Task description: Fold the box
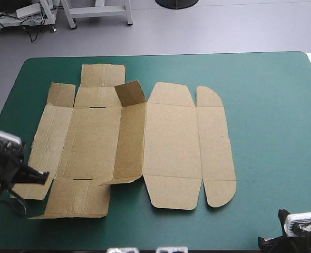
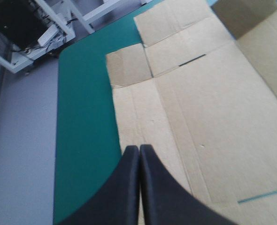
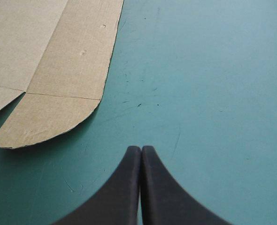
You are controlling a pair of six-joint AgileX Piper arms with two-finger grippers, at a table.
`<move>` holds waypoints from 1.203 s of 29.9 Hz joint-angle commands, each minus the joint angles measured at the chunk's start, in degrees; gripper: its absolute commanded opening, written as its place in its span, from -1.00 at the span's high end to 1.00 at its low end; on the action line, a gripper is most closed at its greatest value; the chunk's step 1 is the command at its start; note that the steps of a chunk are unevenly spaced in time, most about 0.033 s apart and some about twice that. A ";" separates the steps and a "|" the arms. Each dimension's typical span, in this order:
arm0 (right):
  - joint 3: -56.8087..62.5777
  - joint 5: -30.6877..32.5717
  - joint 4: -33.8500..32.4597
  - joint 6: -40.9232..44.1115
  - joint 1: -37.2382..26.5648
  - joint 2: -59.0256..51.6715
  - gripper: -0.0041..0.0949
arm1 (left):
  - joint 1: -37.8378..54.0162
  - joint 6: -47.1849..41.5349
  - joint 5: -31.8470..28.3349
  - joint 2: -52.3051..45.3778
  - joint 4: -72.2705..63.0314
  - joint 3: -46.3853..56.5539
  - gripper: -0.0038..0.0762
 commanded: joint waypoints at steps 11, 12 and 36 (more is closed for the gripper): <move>-1.09 -4.38 -0.30 -0.63 0.22 0.38 0.96 | 9.70 -1.12 6.65 29.13 3.87 -22.77 0.87; -1.09 -4.38 -0.92 -0.63 0.22 0.38 0.96 | 13.03 0.88 7.44 30.15 1.01 -23.41 0.87; -1.09 -4.38 -3.91 -0.63 0.22 0.38 0.96 | 44.84 26.88 20.73 57.20 -43.19 -23.95 0.87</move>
